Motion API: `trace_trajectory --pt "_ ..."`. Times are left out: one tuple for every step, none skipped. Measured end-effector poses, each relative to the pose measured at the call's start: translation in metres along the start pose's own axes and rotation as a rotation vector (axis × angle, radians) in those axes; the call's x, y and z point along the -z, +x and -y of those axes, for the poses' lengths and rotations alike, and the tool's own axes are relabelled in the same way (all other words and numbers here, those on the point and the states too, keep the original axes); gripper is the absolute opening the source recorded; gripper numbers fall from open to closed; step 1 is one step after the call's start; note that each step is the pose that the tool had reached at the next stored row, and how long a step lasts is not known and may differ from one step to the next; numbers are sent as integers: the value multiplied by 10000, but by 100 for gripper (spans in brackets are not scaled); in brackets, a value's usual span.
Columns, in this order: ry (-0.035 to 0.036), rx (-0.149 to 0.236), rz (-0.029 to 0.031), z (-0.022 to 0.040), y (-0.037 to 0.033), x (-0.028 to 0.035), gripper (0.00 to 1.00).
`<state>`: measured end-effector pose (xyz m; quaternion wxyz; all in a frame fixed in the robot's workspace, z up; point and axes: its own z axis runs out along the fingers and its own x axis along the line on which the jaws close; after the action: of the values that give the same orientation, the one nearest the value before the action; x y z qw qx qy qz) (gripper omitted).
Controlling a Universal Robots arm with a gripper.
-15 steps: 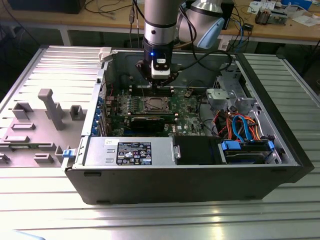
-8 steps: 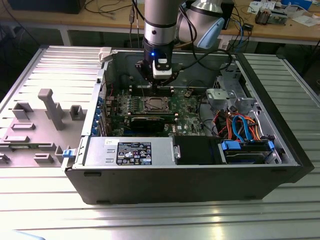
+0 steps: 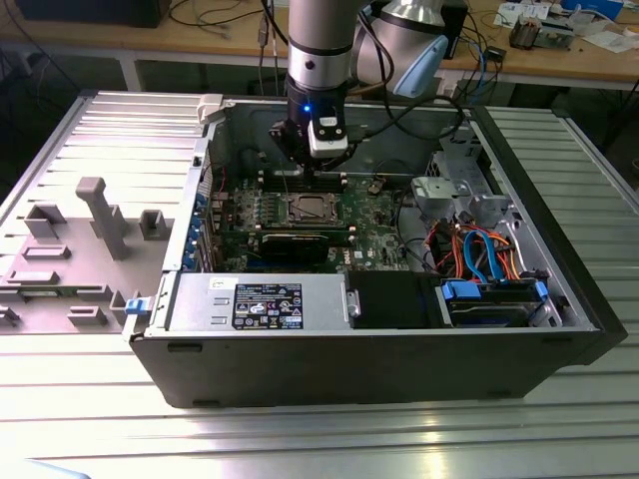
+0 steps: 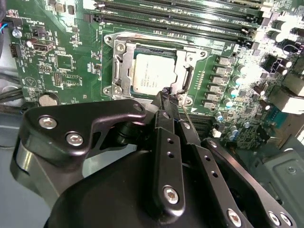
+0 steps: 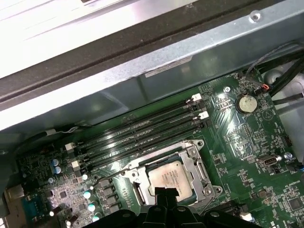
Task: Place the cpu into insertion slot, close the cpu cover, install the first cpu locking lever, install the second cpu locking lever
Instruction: 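Install the first cpu locking lever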
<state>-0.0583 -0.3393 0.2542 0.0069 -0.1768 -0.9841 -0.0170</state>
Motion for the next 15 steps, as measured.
trace_trajectory --pt "2 71 -2 0 0 0 11" --pt "2 146 -5 0 0 0 11" --pt "4 220 -7 0 0 0 11" --pt "9 299 -9 0 0 0 11" --pt "37 380 0 -1 -1 -2 11" --pt "64 445 7 -1 -1 -1 11" --pt "118 569 20 0 0 0 11" --pt "192 719 41 0 -1 0 11" --pt "214 881 43 1 -1 0 11" --pt "217 1047 40 0 0 0 11" --pt "219 1174 38 0 0 0 11" --pt "221 1311 34 0 0 0 11" --pt "222 1409 32 0 0 0 11" --pt "223 1486 31 0 0 0 11" --pt "225 1572 28 0 0 0 11"
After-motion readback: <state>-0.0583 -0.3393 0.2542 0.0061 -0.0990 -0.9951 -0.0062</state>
